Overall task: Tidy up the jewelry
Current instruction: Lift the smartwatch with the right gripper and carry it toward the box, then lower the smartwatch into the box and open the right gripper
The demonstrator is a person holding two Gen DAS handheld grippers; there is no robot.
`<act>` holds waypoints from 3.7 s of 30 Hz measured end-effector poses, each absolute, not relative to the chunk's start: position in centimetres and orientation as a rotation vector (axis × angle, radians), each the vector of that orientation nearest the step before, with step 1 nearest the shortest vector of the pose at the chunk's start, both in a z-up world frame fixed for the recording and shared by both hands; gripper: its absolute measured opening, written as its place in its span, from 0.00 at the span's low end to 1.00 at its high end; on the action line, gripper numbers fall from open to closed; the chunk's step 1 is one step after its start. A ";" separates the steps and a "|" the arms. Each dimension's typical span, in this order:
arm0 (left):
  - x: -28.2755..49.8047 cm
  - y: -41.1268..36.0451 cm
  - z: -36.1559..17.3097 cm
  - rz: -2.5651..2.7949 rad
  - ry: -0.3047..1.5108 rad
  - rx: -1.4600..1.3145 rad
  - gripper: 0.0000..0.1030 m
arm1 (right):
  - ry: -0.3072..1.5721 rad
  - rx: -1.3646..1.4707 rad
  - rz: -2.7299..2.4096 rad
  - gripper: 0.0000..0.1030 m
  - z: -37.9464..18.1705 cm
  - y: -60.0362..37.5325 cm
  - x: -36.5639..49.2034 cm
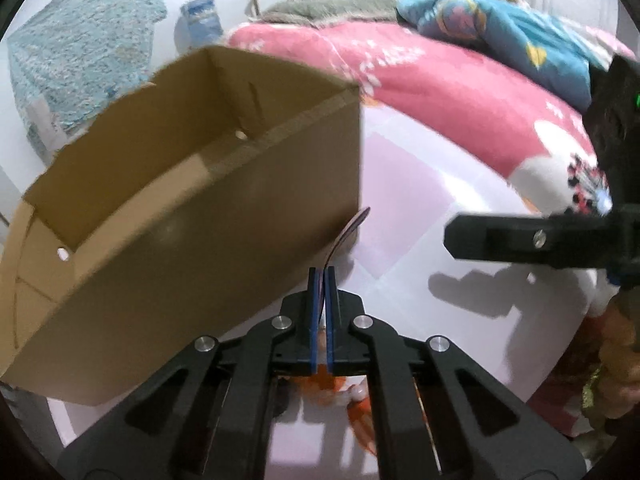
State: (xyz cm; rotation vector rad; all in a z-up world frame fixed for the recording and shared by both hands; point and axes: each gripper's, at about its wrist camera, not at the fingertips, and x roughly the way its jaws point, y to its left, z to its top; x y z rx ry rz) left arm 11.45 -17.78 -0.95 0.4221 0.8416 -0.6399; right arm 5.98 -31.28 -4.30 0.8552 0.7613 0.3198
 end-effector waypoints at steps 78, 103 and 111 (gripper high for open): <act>26.7 8.9 7.9 -0.254 0.723 -0.254 0.20 | 1.111 -0.995 0.350 0.46 2.6 -7.6 26.7; 12.7 11.0 4.5 -0.228 0.672 -0.178 0.83 | 1.534 -0.023 0.438 0.30 -2.9 -10.1 33.1; 10.4 10.5 -0.5 -0.210 0.836 -0.173 0.85 | 1.442 0.029 0.292 0.30 -2.8 -11.4 33.1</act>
